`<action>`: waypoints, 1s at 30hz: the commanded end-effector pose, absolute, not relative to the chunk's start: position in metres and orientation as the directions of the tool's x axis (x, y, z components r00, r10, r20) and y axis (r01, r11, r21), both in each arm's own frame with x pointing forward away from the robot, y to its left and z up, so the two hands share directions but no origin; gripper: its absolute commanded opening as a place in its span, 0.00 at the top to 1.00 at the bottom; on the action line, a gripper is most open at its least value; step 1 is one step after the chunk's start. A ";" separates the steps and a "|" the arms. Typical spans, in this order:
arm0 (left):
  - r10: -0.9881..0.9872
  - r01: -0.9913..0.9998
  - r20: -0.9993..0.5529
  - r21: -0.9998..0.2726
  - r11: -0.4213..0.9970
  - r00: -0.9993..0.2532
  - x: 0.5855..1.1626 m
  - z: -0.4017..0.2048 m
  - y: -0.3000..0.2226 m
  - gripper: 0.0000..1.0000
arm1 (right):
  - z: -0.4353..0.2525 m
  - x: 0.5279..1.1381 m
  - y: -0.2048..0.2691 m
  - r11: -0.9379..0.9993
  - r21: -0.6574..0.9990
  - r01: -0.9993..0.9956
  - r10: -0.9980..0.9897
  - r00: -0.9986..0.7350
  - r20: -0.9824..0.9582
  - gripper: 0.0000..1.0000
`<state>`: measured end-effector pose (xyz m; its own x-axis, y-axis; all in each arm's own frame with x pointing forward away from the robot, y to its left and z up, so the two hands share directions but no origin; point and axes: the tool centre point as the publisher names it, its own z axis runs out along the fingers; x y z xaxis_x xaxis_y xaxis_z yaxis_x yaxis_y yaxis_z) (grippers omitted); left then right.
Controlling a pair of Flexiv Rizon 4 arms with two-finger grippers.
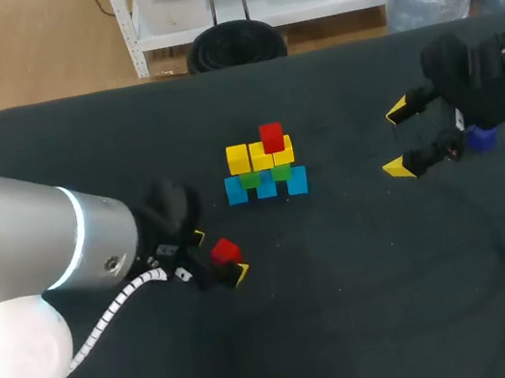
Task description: Place the blue cubes, place green cubes on the blue cubes, place the yellow cubes on the green cubes, then place the red cubes on the yellow cubes, and place purple cube on the red cubes.
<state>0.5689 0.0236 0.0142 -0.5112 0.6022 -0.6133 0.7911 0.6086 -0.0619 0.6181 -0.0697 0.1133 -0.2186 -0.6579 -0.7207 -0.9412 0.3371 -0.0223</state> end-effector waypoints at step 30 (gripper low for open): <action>0.619 0.766 -0.593 0.006 0.643 -0.515 0.577 0.002 0.024 1.00 | 0.112 0.619 -0.070 0.334 -0.021 -0.942 -0.655 -0.216 -0.724 0.00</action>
<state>0.5783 0.0244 0.0005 -0.5134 0.6166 -0.5968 0.7698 0.6383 -0.0028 0.6181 -0.0697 0.1133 -0.2186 -0.6579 -0.7207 -0.9412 0.3371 -0.0222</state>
